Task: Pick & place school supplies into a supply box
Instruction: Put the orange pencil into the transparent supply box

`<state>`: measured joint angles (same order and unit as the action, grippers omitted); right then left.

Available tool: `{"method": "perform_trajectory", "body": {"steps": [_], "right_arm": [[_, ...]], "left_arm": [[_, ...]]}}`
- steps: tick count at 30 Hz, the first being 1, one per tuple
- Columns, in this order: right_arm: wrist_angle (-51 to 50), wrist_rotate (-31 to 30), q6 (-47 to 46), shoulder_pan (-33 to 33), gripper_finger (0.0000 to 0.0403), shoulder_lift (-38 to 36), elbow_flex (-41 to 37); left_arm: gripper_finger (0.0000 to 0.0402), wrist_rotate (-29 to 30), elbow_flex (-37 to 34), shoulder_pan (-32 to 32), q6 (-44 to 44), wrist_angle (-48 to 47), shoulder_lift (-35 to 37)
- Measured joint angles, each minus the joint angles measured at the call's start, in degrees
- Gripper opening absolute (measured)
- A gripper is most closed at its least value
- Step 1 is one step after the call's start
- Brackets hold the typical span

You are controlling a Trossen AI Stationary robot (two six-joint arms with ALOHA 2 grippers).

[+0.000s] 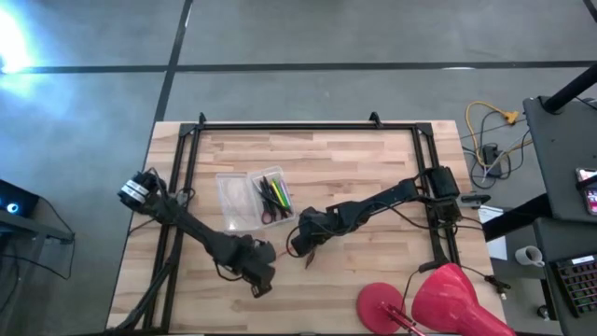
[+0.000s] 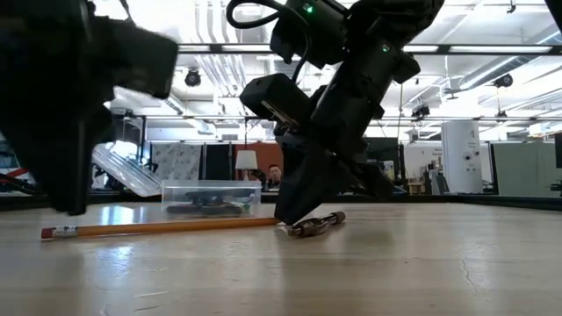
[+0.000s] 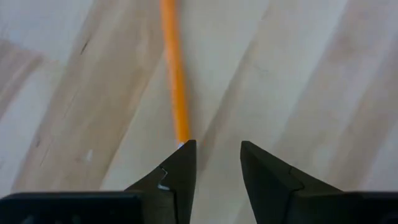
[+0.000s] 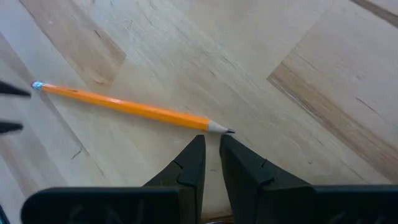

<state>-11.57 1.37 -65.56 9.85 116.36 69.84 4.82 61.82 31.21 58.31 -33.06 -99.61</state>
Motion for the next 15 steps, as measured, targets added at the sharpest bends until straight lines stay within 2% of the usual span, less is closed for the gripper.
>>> {"method": "perform_trajectory", "body": {"steps": [5,15], "right_arm": [[0.0,0.0,0.3,0.1,0.0047,-0.7,-0.1],[-0.2,-0.5,1.4,0.0,0.0047,-4.4,-0.1]], "left_arm": [[0.0109,2.5,-2.0,1.1,2.3,-0.3,0.3],[0.0109,2.8,-3.9,1.4,2.3,2.4,0.4]]}}
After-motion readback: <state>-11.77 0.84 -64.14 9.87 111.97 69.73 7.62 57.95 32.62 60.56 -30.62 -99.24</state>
